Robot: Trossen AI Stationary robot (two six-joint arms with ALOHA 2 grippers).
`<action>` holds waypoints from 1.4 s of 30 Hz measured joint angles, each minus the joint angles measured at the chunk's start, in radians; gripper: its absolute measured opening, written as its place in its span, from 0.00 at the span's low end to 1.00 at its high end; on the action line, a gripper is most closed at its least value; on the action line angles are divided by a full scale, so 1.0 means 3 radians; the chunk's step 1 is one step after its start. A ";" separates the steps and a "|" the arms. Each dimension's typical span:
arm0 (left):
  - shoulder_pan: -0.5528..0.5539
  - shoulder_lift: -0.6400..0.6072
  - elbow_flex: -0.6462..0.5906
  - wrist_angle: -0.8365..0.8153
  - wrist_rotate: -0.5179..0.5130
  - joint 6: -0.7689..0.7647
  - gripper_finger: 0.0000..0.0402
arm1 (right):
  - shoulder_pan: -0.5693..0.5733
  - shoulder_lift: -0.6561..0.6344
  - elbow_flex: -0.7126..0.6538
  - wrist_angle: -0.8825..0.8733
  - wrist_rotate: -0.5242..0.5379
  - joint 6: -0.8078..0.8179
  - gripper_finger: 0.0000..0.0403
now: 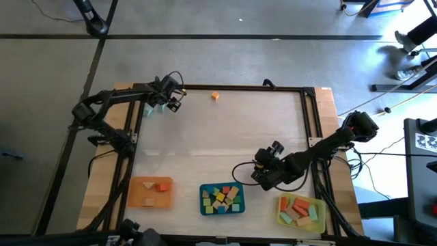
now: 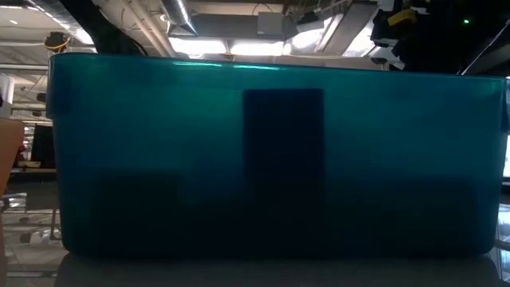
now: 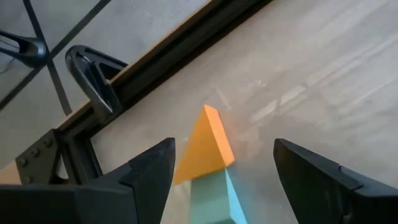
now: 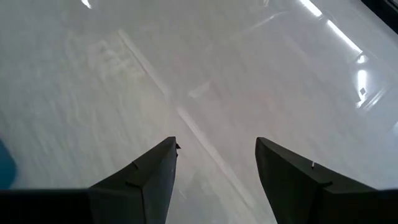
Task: Sort blocks by size
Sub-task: Put the yellow triangular block into the orange bin
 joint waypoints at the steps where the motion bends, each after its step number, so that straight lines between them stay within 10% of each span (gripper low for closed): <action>1: 0.0015 0.0031 0.0000 0.0029 0.0000 0.0031 0.64 | 0.0000 0.0000 0.0000 0.0001 0.0000 0.0000 0.54; 21: 0.0165 0.0393 0.0000 0.0282 0.0408 0.0533 0.62 | 0.0000 0.0000 0.0000 0.0077 0.0009 -0.0061 0.54; 42: 0.0159 0.0389 0.0002 0.0282 0.0494 0.0709 0.22 | 0.0001 -0.0001 0.0000 0.0090 -0.0001 -0.0234 0.54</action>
